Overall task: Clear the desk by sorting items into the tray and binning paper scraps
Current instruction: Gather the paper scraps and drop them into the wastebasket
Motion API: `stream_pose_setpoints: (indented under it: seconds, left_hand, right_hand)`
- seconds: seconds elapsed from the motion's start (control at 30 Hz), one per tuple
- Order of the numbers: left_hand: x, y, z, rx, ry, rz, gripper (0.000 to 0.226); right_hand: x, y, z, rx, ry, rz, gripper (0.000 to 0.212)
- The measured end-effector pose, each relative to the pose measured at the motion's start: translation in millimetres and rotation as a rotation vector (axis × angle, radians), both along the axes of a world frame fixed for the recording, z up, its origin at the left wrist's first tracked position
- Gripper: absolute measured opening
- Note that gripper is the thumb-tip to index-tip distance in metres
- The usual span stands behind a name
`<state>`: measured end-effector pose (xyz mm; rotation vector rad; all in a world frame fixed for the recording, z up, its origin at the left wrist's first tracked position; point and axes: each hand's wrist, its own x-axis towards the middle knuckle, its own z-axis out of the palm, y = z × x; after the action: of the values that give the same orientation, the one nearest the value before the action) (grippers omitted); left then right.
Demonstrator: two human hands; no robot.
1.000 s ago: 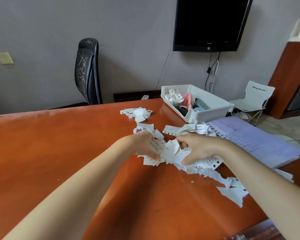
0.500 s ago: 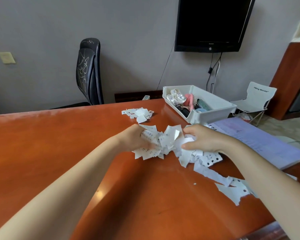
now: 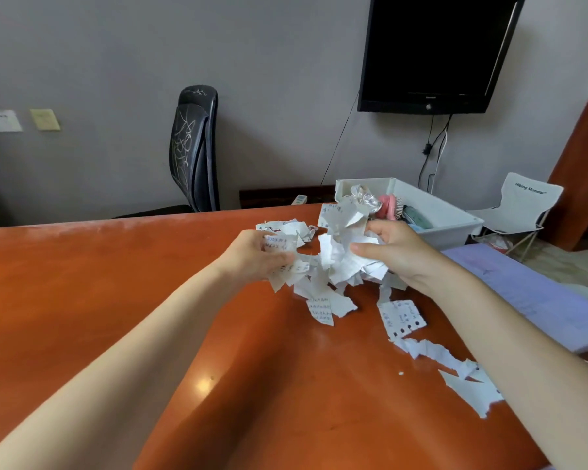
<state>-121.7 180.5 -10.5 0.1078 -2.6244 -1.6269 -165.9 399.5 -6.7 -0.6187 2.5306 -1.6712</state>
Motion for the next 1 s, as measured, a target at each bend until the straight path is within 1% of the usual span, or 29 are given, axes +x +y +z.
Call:
stream_pose_setpoints:
  seconds: [0.1, 0.17, 0.23, 0.3, 0.37, 0.53, 0.77, 0.9, 1.0]
  left_hand:
    - [6, -7, 8, 0.041, 0.043, 0.034, 0.019]
    - [10, -11, 14, 0.058, 0.068, 0.061, 0.012]
    - [13, -17, 18, 0.079, 0.082, 0.088, 0.009]
    - [18, -23, 21, 0.111, 0.086, 0.103, 0.007]
    - [21, -29, 23, 0.134, 0.079, 0.103, 0.010]
    - [32, -45, 26, 0.141, 0.117, 0.151, 0.021]
    - [71, -93, 38, 0.066, 0.202, 0.222, 0.013]
    - [104, -130, 43, 0.028, 0.223, 0.303, 0.008]
    - [135, -159, 48, 0.000, 0.232, 0.382, 0.010]
  right_hand:
    - [-1, -10, 9, -0.100, 0.025, -0.027, 0.040]
    - [-4, -13, 14, -0.162, 0.011, -0.030, 0.043]
    - [-1, -22, 21, -0.200, 0.004, -0.033, 0.040]
    - [1, -32, 25, -0.211, 0.011, -0.050, 0.028]
    - [3, -39, 29, -0.248, -0.034, -0.074, 0.015]
    - [10, -59, 36, -0.306, -0.068, -0.037, 0.021]
    - [29, -114, 50, -0.289, -0.056, 0.079, 0.020]
    - [46, -163, 59, -0.285, -0.065, 0.171, 0.020]
    - [62, -203, 62, -0.270, -0.081, 0.263, 0.018]
